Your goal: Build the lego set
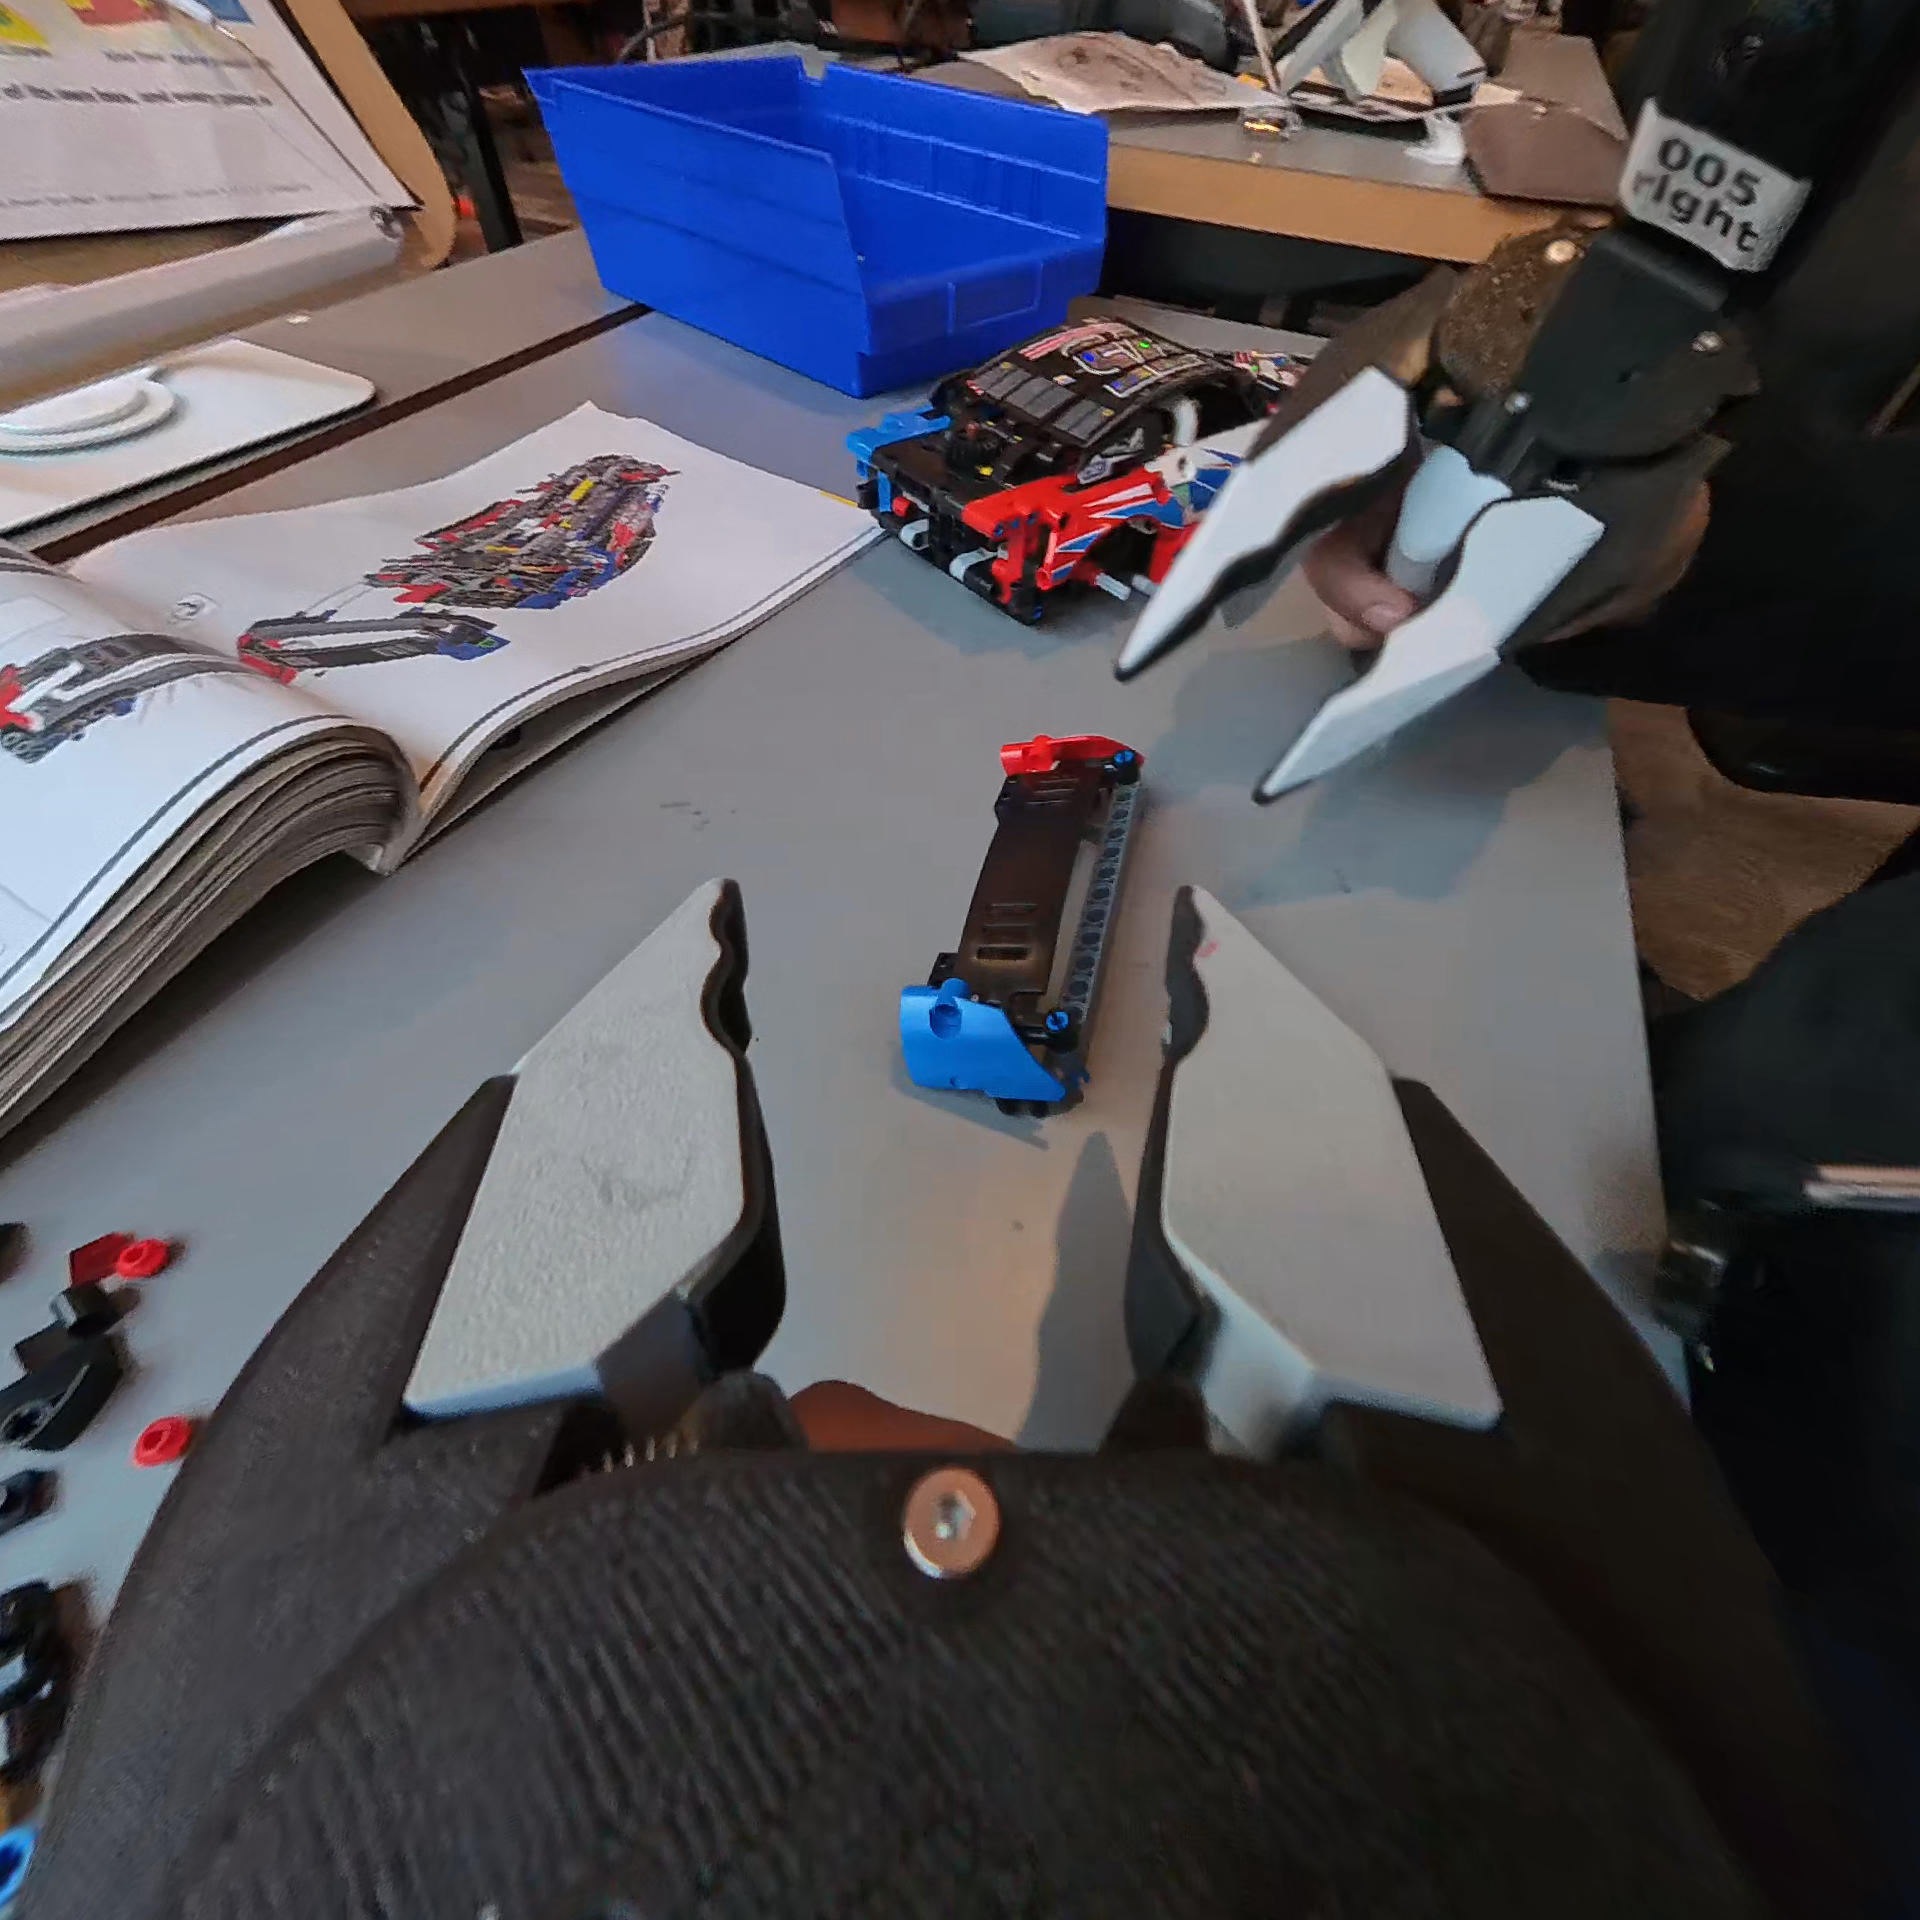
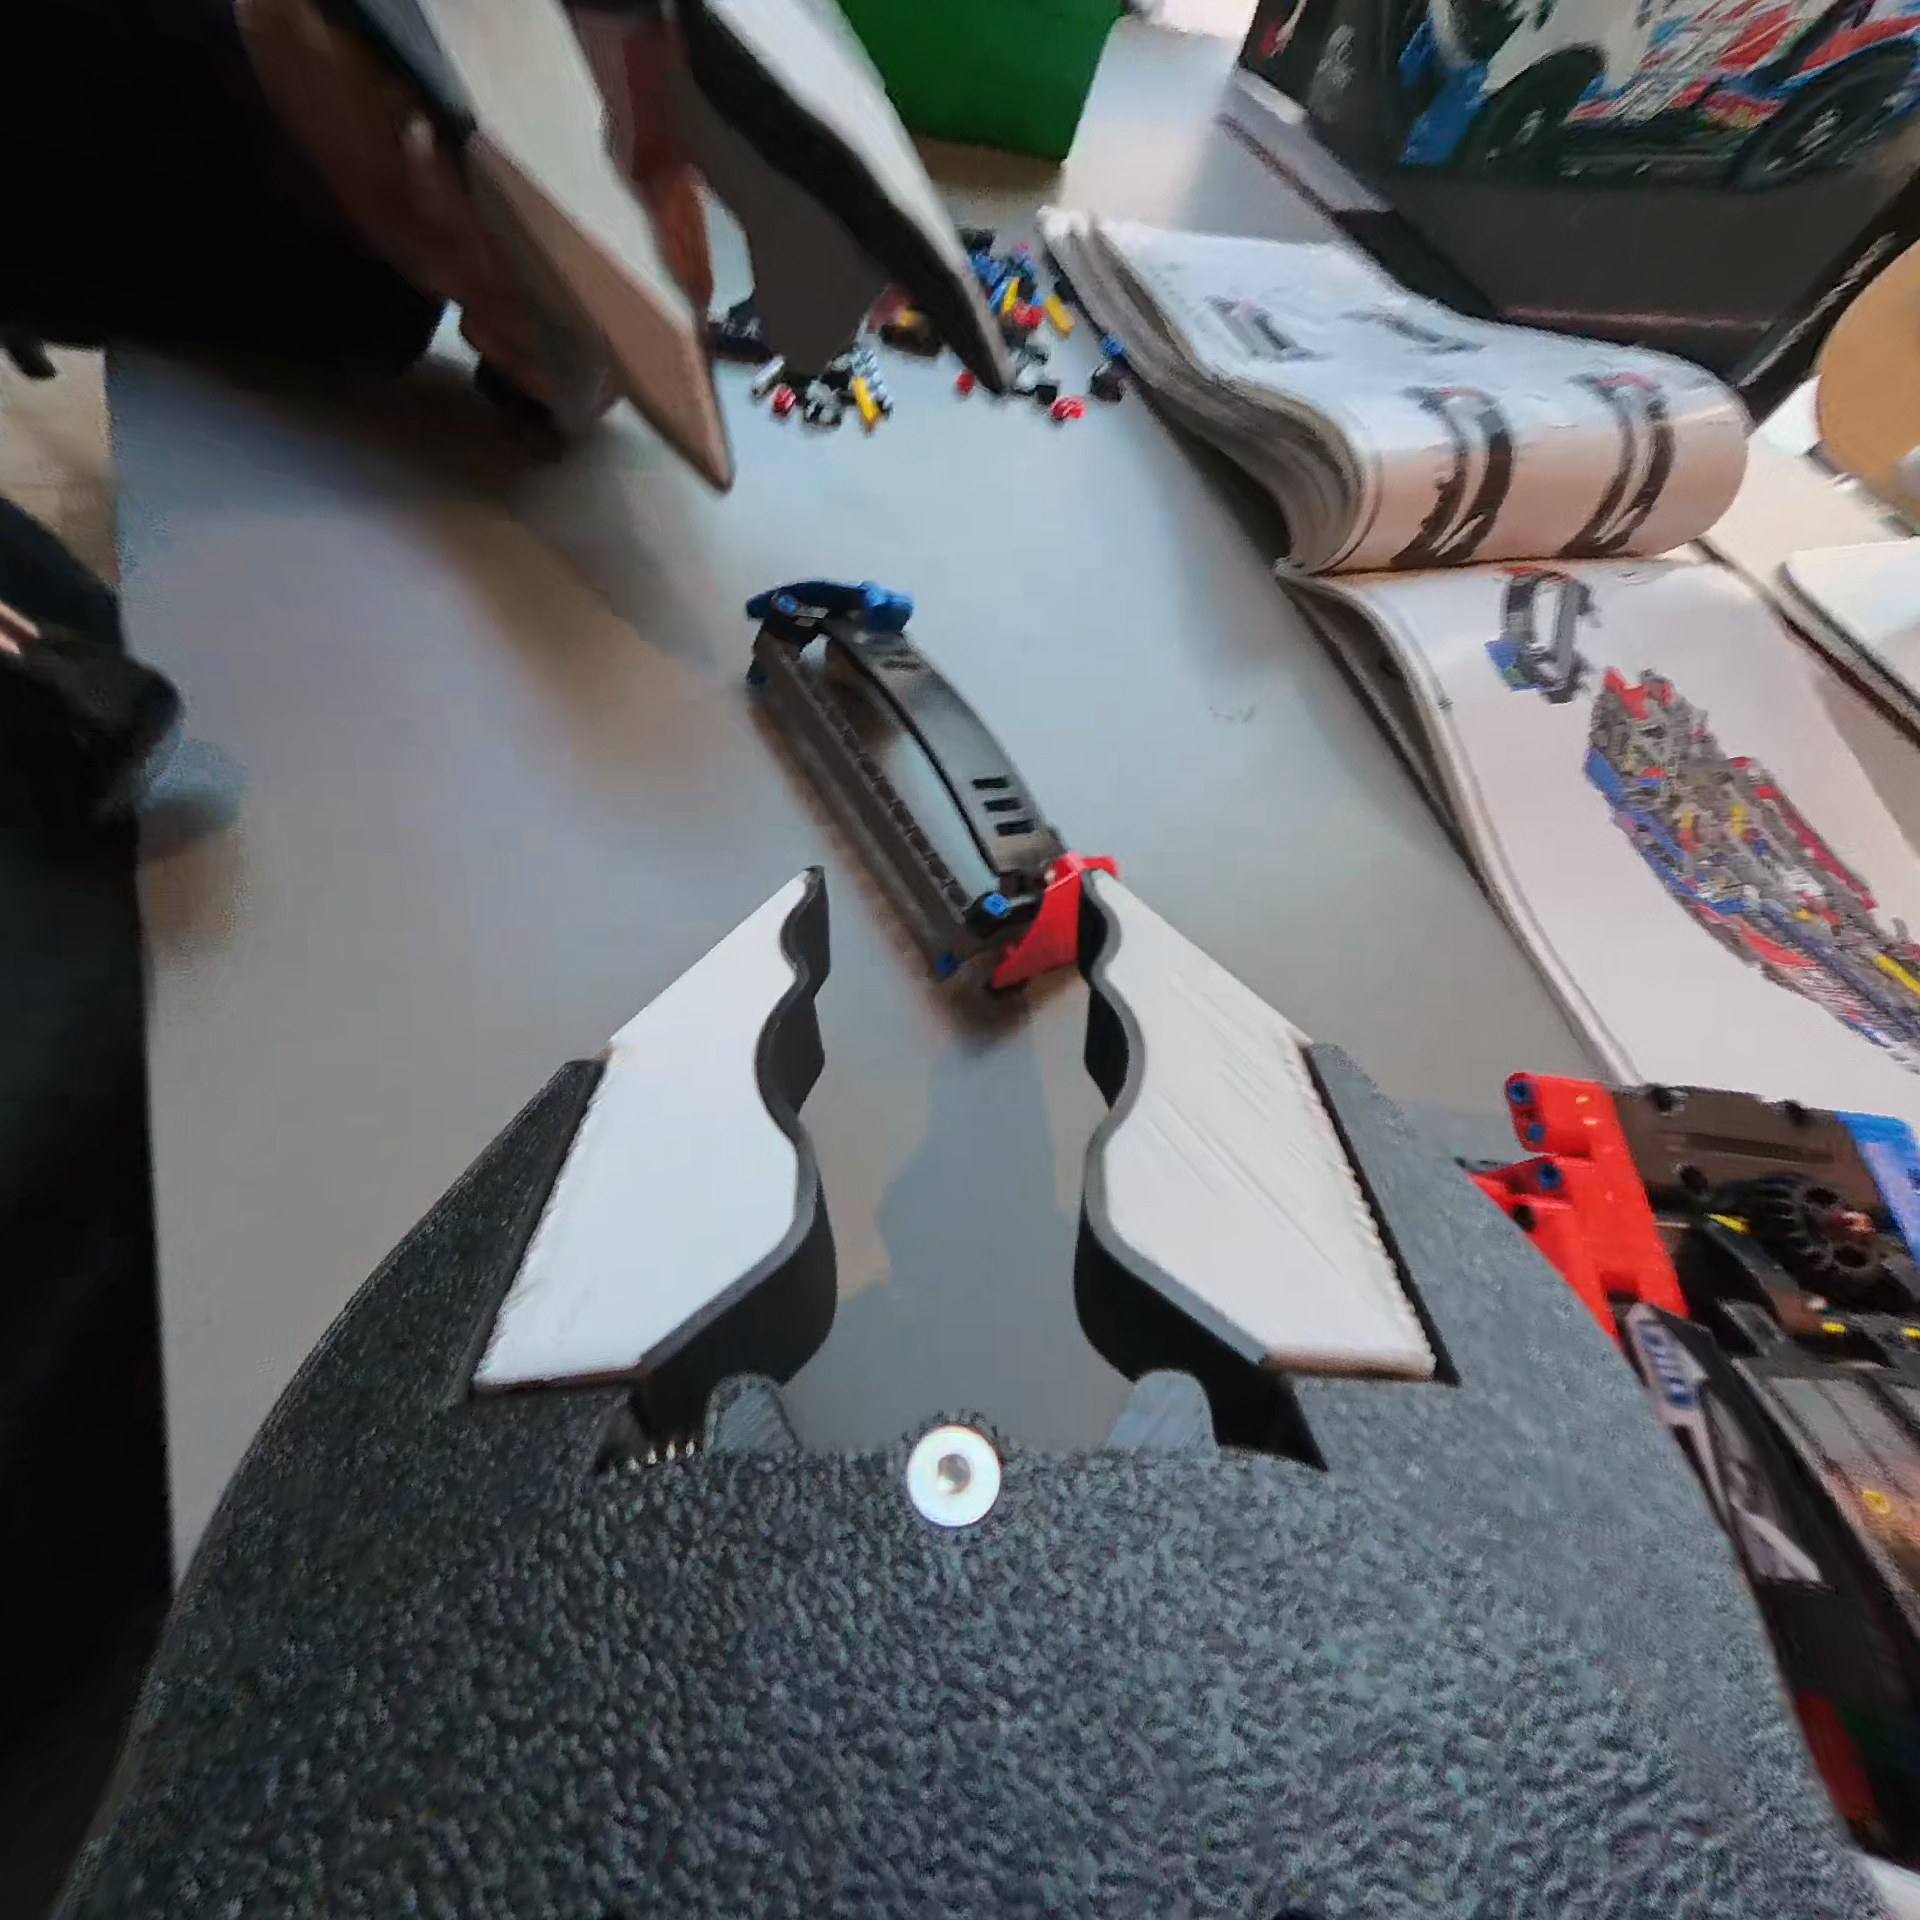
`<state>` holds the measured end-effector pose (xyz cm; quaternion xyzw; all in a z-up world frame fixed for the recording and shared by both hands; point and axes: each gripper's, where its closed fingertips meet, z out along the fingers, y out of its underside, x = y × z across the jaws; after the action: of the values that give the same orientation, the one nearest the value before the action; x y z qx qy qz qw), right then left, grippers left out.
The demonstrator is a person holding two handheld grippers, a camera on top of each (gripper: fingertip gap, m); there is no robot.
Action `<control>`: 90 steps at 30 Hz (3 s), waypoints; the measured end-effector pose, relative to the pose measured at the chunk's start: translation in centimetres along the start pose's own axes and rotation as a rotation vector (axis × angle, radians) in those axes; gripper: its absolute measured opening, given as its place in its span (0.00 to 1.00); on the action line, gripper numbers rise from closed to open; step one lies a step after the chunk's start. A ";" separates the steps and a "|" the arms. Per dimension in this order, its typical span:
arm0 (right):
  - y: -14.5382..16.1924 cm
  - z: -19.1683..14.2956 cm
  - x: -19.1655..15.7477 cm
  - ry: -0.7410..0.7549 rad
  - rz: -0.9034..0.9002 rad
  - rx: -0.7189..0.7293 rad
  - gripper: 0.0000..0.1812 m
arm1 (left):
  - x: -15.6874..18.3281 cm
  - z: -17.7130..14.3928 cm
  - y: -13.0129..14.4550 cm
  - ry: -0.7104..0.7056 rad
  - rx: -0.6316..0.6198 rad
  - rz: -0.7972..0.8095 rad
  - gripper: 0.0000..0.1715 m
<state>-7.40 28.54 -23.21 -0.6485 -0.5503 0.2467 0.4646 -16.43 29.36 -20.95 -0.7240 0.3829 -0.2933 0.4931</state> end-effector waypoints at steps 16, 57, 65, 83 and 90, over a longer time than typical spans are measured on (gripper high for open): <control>-5.9 -0.4 4.6 0.079 0.075 0.414 0.20 | 0.7 -0.7 -0.9 0.094 0.081 -0.031 0.44; -6.9 3.2 8.2 0.246 0.152 0.212 0.09 | -22.7 5.9 -0.1 -0.430 -0.652 0.108 0.24; -8.9 14.1 18.1 0.427 0.122 -0.126 0.00 | -23.6 3.6 4.1 -0.446 -0.707 0.040 0.00; -1.2 19.4 20.5 0.218 0.170 -0.519 0.00 | -24.0 -0.2 5.4 -0.442 -0.608 -0.140 0.00; -1.4 19.1 20.6 0.221 0.223 -0.446 0.00 | -24.1 -0.3 5.5 -0.446 -0.612 -0.125 0.00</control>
<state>-18.37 54.22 -26.64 -0.8144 -0.4622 0.0968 0.3372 -31.01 48.28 -27.09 -0.9056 0.2912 -0.0304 0.3067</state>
